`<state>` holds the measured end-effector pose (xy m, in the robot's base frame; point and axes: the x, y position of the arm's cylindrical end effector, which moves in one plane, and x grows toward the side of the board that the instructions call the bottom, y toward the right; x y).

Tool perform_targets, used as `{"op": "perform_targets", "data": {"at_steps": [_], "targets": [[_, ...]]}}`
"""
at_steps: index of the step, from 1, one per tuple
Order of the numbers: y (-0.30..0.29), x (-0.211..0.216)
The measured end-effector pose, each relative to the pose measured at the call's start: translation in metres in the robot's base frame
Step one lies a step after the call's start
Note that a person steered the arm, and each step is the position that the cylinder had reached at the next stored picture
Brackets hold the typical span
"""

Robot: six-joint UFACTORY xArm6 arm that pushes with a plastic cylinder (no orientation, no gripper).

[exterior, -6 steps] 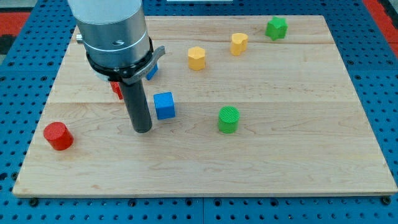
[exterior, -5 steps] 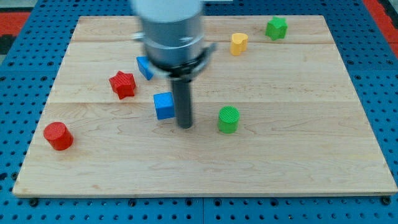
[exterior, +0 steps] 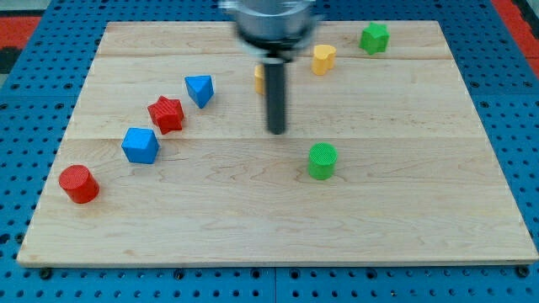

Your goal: Slide the green circle to the bottom left

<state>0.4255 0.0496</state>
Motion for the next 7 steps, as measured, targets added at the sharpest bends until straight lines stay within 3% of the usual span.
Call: {"op": "perform_targets", "data": {"at_steps": [1, 3, 4, 5, 6, 7], "targets": [[0.028, 0.041], [-0.039, 0.094], [0.028, 0.075], [0.016, 0.115], [-0.094, 0.135], [-0.123, 0.13]]}}
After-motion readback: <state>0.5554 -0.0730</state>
